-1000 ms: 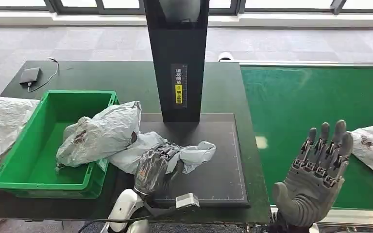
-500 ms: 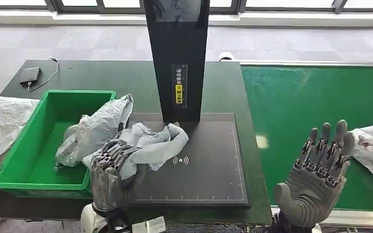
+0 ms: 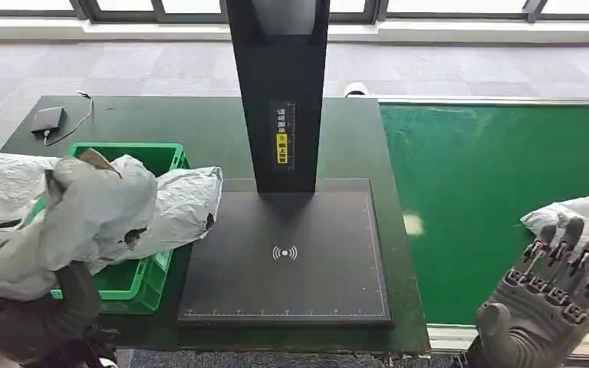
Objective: Moved the parcel from conveyor to table for the left to box.
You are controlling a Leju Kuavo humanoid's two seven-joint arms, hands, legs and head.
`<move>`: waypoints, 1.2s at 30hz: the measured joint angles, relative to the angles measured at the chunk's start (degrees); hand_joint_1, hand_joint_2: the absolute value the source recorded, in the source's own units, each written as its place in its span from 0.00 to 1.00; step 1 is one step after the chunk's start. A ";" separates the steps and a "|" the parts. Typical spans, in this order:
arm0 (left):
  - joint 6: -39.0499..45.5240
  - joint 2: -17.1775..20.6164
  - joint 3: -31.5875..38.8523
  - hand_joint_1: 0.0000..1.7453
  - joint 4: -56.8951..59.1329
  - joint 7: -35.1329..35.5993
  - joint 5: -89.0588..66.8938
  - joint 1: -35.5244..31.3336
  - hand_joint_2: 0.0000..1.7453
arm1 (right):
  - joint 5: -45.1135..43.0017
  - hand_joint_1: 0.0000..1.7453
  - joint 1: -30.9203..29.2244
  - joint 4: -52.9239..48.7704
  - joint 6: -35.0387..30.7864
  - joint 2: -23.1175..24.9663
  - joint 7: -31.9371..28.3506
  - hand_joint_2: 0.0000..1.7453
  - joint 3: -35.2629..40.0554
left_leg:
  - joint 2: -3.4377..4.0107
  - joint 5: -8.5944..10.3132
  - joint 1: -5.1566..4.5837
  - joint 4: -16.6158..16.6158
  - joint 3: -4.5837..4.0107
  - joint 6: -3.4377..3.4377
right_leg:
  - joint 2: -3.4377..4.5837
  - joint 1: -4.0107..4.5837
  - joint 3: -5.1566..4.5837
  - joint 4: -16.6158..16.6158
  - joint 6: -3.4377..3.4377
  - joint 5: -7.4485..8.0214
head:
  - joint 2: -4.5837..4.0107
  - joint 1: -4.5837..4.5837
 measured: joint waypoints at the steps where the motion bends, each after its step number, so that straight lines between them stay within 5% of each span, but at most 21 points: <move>1: 0.00 -0.07 1.56 1.00 0.17 0.00 -0.97 -1.06 1.00 | -0.07 0.00 0.23 -0.15 -0.88 0.00 0.00 1.00 0.00 | 0.00 0.01 0.00 0.00 0.01 -0.02 | 0.00 0.00 -0.02 -0.01 0.00 0.00 | 0.00 0.00; 11: -0.15 2.24 16.62 1.00 31.38 15.92 -20.01 -20.28 1.00 | -1.11 0.00 1.15 -0.74 -4.61 -0.52 -0.02 1.00 0.02 | 0.05 0.24 -0.01 0.00 -0.02 -0.03 | 0.05 -0.01 -0.02 0.02 -0.07 0.31 | 0.00 0.02; 19: -4.66 6.54 18.20 1.00 56.01 26.41 -27.72 -30.23 1.00 | -0.41 0.00 0.88 -0.74 -0.41 -0.70 0.00 1.00 0.02 | 0.03 0.31 0.00 0.00 -0.07 -0.04 | 0.03 0.00 -0.04 0.05 -0.11 0.33 | 0.00 0.02; 25: -4.13 7.54 18.20 1.00 69.05 27.28 -28.52 -33.82 1.00 | 0.61 0.00 0.79 -0.74 2.08 -0.35 0.02 1.00 -0.17 | 0.02 0.31 0.00 0.00 -0.11 -0.04 | 0.04 0.00 -0.06 0.04 -0.11 0.33 | 0.00 0.00; 26: -4.09 7.65 18.20 0.00 70.22 27.28 -28.52 -34.35 1.00 | 0.63 0.00 0.79 -0.74 2.12 -0.31 0.00 1.00 -0.20 | 0.00 0.31 -0.01 0.00 -0.11 -0.04 | 0.02 -0.01 -0.04 0.04 -0.10 0.32 | 0.00 0.00; 27: -4.09 7.78 18.20 0.00 71.14 27.28 -28.52 -34.82 0.00 | 0.66 0.00 0.78 -0.74 2.23 -0.26 0.02 1.00 -0.20 | -0.03 0.31 -0.01 0.00 -0.11 -0.04 | -0.01 -0.01 -0.04 0.04 -0.08 0.30 | -0.02 0.02; 36: -10.59 6.44 17.26 0.00 61.15 21.09 -13.67 -30.16 0.00 | 4.22 0.00 1.19 -0.74 1.45 1.66 0.04 1.00 -4.22 | 0.01 0.31 -0.01 0.00 -0.11 -0.04 | 0.03 -0.02 -0.04 0.03 -0.08 0.29 | 0.00 0.02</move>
